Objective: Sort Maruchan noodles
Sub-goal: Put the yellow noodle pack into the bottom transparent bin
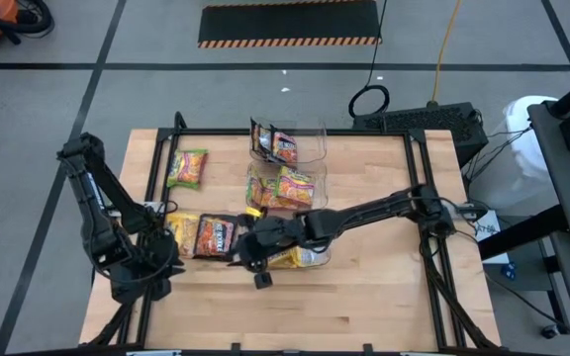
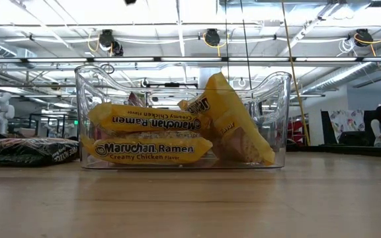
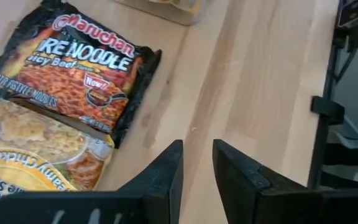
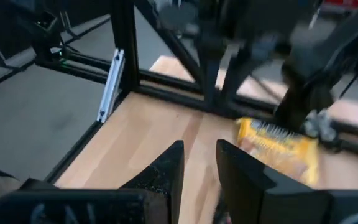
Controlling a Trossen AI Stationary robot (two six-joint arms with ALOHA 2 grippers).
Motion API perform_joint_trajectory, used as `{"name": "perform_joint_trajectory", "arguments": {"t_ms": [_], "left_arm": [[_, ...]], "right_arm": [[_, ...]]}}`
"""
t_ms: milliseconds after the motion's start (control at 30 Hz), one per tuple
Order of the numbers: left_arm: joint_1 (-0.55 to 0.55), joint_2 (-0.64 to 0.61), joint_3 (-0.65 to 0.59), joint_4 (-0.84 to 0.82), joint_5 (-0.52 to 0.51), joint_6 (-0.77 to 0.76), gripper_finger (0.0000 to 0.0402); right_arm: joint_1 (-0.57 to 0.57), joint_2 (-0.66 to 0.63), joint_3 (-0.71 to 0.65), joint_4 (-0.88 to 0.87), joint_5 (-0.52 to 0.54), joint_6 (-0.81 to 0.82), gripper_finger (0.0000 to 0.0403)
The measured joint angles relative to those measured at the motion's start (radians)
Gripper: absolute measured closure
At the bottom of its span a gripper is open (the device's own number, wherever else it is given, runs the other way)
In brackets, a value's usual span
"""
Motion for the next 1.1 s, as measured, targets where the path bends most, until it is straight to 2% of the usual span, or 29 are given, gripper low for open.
{"name": "perform_joint_trajectory", "arguments": {"t_ms": [133, 400, 600, 867, 1100], "left_arm": [[0.004, 0.013, -0.044, 0.006, -0.003, 0.003, 0.0307], [0.004, 0.078, -0.141, 0.093, 0.01, 0.015, 0.0307], [0.004, 0.157, -0.165, 0.13, 0.09, 0.047, 0.0307], [0.004, 0.282, -0.166, 0.127, 0.105, 0.131, 0.0307], [0.004, 0.341, -0.166, 0.114, 0.111, 0.134, 0.0307]], "right_arm": [[0.0, -0.069, 0.0, -0.028, 0.017, -0.063, 0.0312], [0.002, -0.229, 0.0, -0.188, 0.177, -0.122, 0.0312], [0.012, -0.314, 0.0, -0.287, 0.28, -0.13, 0.0312], [0.023, -0.353, 0.0, -0.316, 0.287, -0.155, 0.0312], [0.022, -0.353, 0.0, -0.381, 0.288, -0.155, 0.0312]]}}
